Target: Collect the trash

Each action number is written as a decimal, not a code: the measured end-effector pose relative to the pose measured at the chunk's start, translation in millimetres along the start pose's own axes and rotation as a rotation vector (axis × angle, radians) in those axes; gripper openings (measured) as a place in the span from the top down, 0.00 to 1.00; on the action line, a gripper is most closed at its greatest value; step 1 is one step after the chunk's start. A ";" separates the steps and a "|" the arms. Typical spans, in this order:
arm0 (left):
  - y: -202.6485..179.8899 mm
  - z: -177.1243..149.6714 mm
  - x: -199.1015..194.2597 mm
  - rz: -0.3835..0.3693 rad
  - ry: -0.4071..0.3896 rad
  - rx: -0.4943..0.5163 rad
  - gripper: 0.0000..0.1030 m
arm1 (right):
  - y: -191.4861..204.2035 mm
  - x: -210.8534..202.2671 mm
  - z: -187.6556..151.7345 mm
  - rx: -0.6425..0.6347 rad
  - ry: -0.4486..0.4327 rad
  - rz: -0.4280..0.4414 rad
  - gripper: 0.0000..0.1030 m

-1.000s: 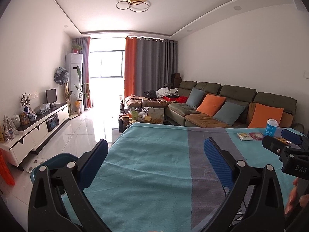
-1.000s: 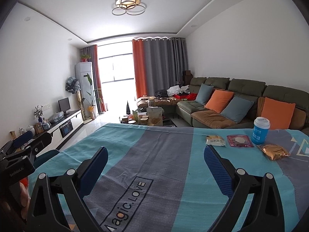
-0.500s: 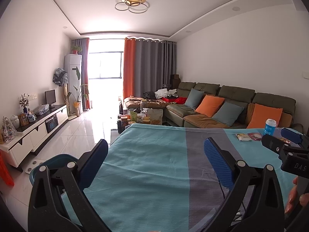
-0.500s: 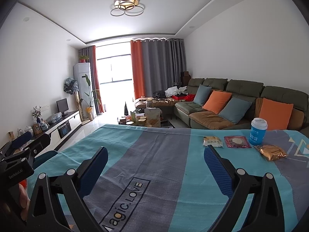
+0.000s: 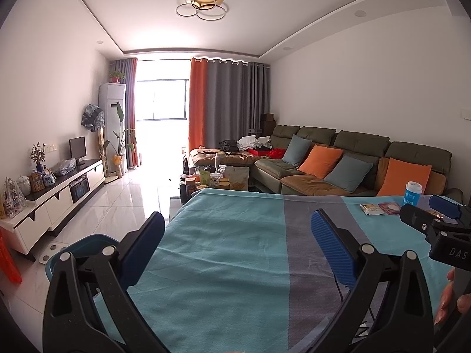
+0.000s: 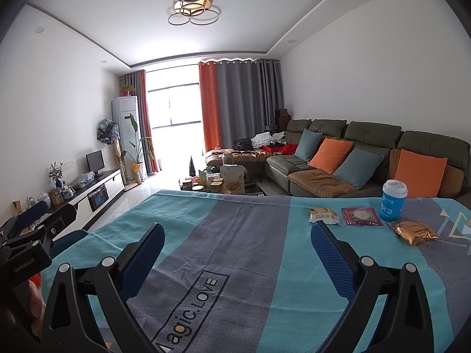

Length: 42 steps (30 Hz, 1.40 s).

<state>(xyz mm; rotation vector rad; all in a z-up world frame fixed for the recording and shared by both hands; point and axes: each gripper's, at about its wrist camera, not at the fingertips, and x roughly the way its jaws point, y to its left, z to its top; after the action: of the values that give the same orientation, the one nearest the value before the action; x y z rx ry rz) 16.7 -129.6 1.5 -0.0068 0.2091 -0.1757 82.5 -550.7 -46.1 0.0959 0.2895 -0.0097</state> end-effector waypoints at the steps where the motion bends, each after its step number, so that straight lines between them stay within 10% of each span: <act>1: -0.1 0.2 0.0 0.000 0.000 0.000 0.05 | 0.1 0.4 0.0 -0.001 0.002 0.000 0.07; 42: 0.1 0.8 7.0 0.013 0.008 -0.002 0.05 | -1.5 3.2 5.4 -0.003 -0.008 -0.003 0.07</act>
<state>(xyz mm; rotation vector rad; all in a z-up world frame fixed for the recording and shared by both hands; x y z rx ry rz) 23.7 -130.7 0.9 -0.0072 0.2171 -0.1629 87.1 -552.7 -42.0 0.0926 0.2815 -0.0128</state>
